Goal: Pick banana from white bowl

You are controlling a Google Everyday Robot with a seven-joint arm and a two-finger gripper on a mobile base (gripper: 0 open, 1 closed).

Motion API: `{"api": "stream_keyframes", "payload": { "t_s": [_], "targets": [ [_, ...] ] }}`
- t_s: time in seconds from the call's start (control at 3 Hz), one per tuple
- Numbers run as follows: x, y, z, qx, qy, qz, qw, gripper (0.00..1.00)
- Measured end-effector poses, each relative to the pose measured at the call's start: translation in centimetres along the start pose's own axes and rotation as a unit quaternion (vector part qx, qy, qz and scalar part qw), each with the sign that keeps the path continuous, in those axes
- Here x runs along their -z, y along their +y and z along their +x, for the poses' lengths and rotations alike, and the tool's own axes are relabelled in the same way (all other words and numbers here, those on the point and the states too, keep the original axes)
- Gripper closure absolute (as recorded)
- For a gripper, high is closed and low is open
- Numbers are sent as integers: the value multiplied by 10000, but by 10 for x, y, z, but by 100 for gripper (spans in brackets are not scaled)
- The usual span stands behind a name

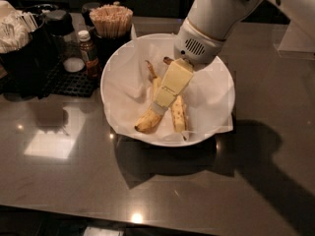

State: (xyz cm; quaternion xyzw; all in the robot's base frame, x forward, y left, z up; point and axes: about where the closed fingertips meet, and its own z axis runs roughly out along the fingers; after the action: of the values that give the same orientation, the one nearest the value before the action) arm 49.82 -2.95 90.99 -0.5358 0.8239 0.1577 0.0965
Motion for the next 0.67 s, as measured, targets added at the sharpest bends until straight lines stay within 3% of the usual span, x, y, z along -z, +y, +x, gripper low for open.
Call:
{"api": "stream_keyframes", "payload": {
  "t_s": [0.33, 0.67],
  "targets": [
    [-20, -4, 1, -145, -27, -475, 9988, 0],
    [-22, -5, 0, -151, -31, -502, 9986, 0]
  ]
}}
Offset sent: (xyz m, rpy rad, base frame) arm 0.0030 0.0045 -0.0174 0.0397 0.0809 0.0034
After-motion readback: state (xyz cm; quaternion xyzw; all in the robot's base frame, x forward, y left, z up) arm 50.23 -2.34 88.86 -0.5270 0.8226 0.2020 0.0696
